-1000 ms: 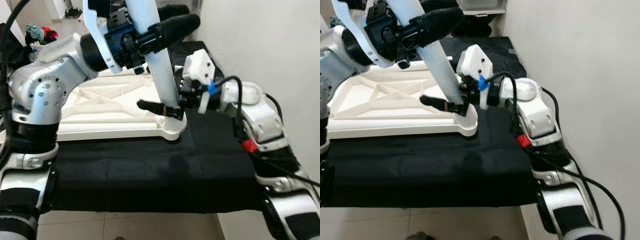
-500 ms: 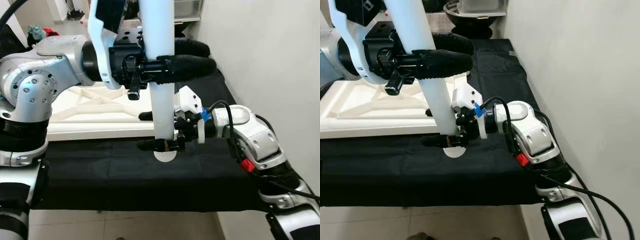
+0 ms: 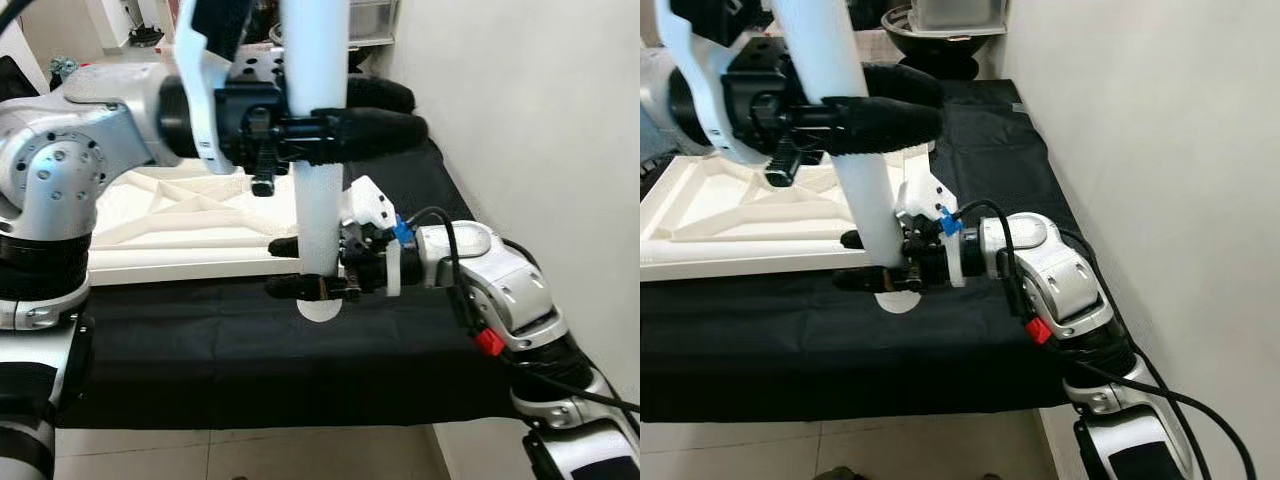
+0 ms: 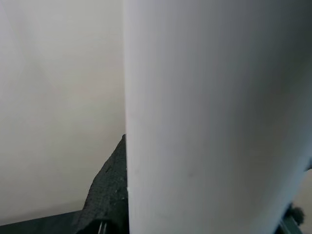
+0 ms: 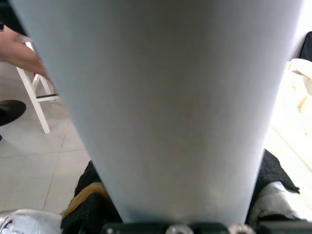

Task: Building children table

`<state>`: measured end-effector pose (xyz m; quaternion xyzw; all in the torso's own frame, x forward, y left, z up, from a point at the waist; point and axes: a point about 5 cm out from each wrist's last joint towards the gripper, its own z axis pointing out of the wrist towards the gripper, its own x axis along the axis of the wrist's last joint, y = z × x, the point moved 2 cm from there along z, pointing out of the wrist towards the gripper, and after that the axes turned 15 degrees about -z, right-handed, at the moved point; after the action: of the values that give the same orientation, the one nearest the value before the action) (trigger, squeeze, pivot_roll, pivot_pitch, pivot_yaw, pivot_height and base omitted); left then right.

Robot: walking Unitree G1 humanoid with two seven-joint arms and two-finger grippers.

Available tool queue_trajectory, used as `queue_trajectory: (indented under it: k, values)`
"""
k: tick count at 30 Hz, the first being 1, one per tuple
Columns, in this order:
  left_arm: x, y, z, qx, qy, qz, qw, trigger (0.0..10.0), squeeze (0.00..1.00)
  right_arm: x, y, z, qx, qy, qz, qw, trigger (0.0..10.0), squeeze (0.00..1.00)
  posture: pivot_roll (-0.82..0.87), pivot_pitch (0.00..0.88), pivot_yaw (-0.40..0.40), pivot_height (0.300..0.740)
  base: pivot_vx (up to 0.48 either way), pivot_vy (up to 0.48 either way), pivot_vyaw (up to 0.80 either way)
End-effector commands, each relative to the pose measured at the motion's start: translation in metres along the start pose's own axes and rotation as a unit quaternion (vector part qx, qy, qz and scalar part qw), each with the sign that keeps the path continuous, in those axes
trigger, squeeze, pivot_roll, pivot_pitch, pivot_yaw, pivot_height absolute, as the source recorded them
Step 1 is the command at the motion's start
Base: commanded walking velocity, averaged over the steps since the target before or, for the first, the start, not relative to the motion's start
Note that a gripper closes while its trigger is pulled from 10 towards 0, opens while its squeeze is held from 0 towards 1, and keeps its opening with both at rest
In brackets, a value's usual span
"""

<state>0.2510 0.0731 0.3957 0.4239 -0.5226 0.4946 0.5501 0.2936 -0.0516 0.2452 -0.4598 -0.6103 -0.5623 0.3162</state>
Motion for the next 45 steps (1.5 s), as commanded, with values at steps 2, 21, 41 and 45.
queue_trajectory:
  k: [2, 21, 41, 45]
  values:
    - [-0.006, 0.013, 0.025, -0.085, 0.014, -0.006, 0.996, 10.0, 1.0, -0.005, 0.007, 0.012, -0.053, -0.019, 0.019, 0.998, 0.0, 0.0, -0.02, 0.053, 0.013, 0.74, 0.0, 0.0, 0.0]
    - [-0.026, 0.029, -0.101, 0.202, 0.218, -0.072, 0.952, 10.0, 1.0, -0.035, 0.072, -0.025, -0.306, -0.104, 0.012, 0.946, 0.0, 0.0, 0.04, 0.177, -0.012, 0.74, 0.0, 0.0, 0.0]
    - [-0.203, 0.096, -0.022, 0.348, 0.008, -0.238, 0.907, 10.0, 0.0, 0.027, 0.099, 0.001, -0.165, 0.117, -0.026, 0.979, 10.0, 0.0, 0.09, 0.383, -0.026, 0.74, 0.0, 0.0, 0.0]
    - [-0.193, 0.101, -0.027, 0.373, 0.001, -0.193, 0.907, 10.0, 0.0, 0.029, 0.095, 0.006, -0.111, 0.132, -0.037, 0.984, 10.0, 0.0, 0.1, 0.411, -0.021, 0.74, 0.0, 0.0, 0.0]
